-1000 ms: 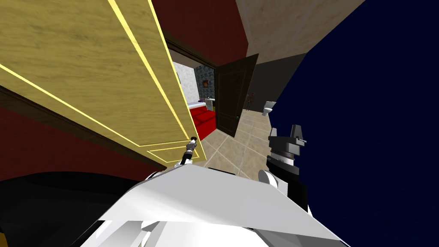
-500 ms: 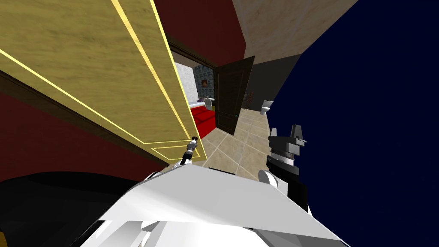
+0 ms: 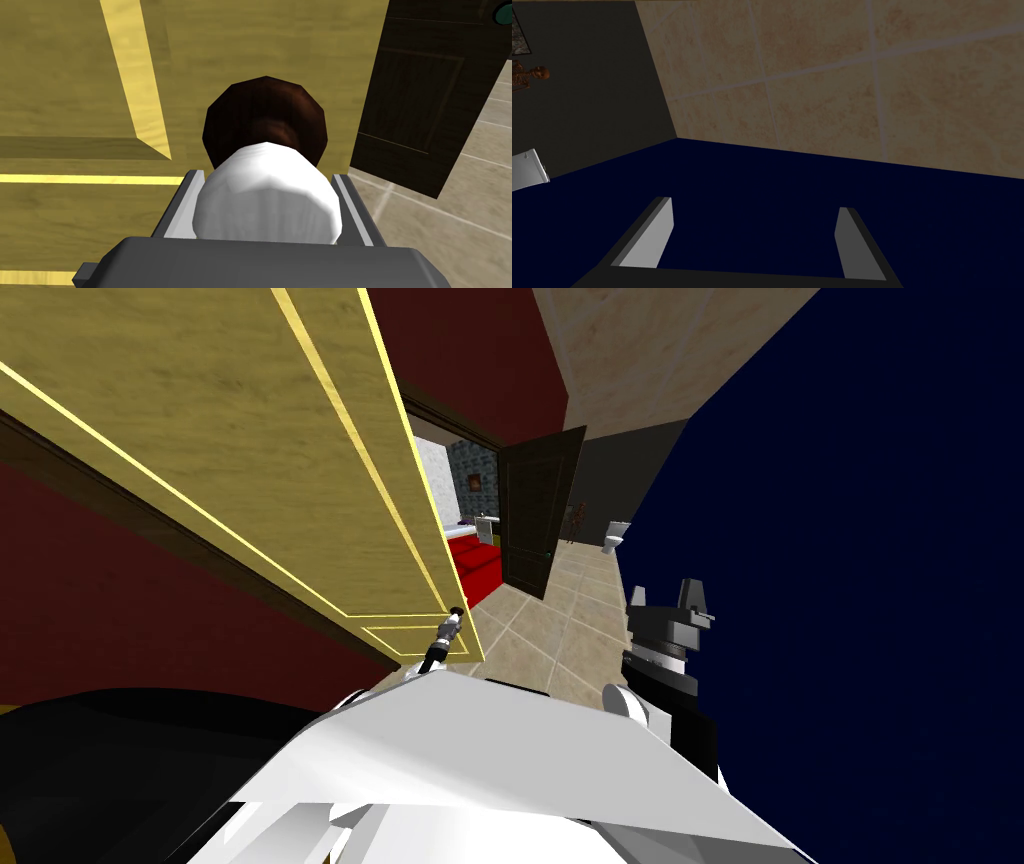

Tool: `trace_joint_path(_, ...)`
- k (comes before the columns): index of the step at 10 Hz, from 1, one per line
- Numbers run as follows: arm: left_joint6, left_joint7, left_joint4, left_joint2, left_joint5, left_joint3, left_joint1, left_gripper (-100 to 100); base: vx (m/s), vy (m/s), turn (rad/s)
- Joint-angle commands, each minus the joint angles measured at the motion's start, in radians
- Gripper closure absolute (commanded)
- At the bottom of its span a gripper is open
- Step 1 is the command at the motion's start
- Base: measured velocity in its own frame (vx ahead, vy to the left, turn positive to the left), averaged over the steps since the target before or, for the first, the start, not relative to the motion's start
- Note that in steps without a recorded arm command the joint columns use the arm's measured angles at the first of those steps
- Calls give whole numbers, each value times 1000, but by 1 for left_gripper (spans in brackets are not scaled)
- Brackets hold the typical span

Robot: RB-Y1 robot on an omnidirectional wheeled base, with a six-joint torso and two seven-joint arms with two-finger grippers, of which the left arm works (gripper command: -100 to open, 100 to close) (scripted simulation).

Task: Pull the door open

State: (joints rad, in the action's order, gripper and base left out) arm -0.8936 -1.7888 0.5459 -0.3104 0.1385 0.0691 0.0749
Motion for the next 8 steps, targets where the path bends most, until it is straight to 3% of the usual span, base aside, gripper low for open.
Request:
trace_joint_path(1,-11,-19,4,-8,-12,-14,-5,100,-196,39,-38)
trace_joint_path(3,-21,-42,9,-18,-28,-34,-12,100,-201,39,-52)
trace_joint_path(4,-18,-32,0,-12,-24,-29,-6,100,-92,7,-21)
trace_joint_path(7,-84,-84,12,-48,-57,-70,-60,100,-38,-6,49)
trace_joint_path(8,-84,-84,12,-48,-57,-70,-60,100,-21,-6,24)
